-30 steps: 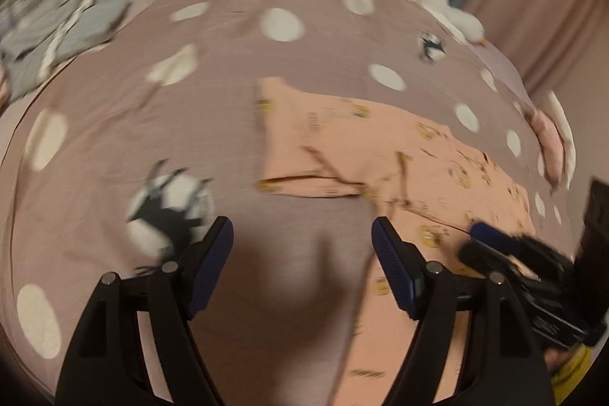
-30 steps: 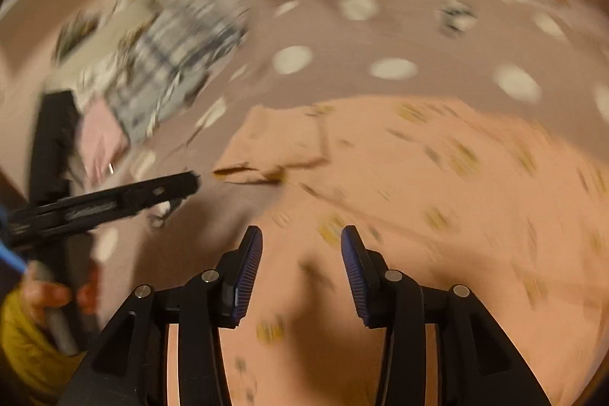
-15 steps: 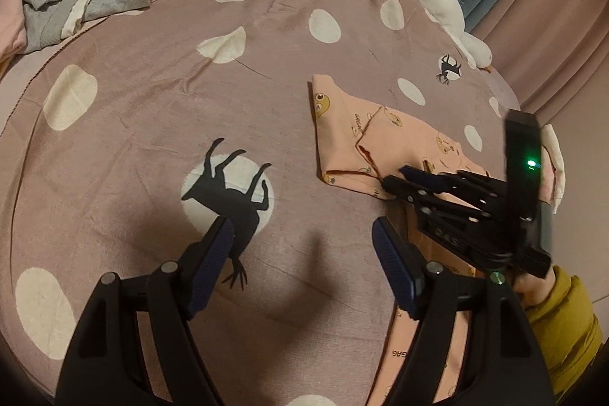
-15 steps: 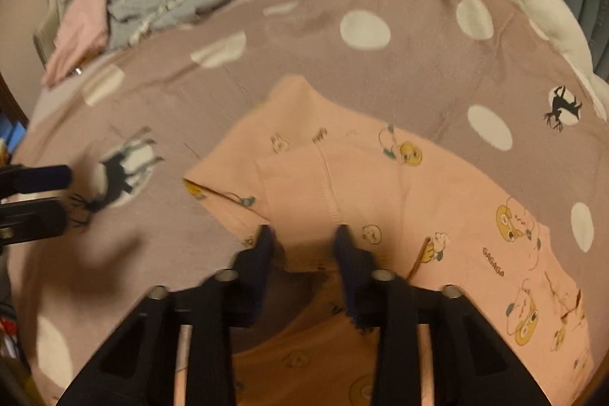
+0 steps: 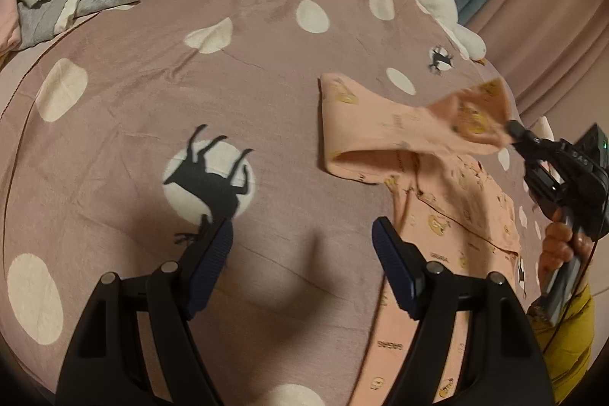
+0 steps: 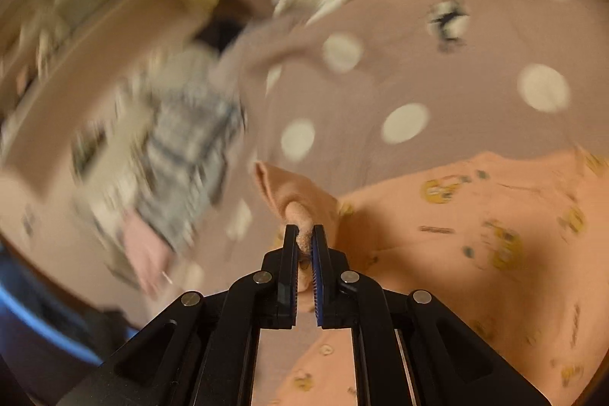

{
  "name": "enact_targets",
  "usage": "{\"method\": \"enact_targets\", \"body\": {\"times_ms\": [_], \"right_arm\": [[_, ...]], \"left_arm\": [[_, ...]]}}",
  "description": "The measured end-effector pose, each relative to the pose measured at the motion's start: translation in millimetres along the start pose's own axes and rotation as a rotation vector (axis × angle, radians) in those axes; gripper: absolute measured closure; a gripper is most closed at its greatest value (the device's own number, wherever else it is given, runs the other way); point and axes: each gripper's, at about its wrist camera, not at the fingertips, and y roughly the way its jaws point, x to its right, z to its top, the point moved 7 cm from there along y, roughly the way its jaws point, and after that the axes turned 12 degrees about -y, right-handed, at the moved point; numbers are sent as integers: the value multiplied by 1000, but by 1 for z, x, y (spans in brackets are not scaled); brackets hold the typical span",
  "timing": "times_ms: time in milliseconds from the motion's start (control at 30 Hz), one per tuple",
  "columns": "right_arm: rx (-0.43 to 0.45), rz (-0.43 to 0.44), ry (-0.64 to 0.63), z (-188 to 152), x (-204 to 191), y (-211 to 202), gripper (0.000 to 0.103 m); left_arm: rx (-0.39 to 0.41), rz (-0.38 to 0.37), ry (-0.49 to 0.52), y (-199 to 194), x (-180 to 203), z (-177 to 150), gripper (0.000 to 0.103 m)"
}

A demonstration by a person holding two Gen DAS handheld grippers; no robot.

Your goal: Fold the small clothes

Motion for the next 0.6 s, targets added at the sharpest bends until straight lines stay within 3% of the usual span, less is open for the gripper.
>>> {"method": "enact_targets", "body": {"times_ms": [200,433,600], "right_arm": [[137,-55,118,-7,46,-77,95],[201,-113,251,-29,95,-112,95],[291,-103,312,-33,111,-137,95]], "left_arm": [[-11,-2,62,-3,22,-11,27],[-32,-3,107,-2,40,-23,27],[-44,3,126,-1,48,-30,27]]}}
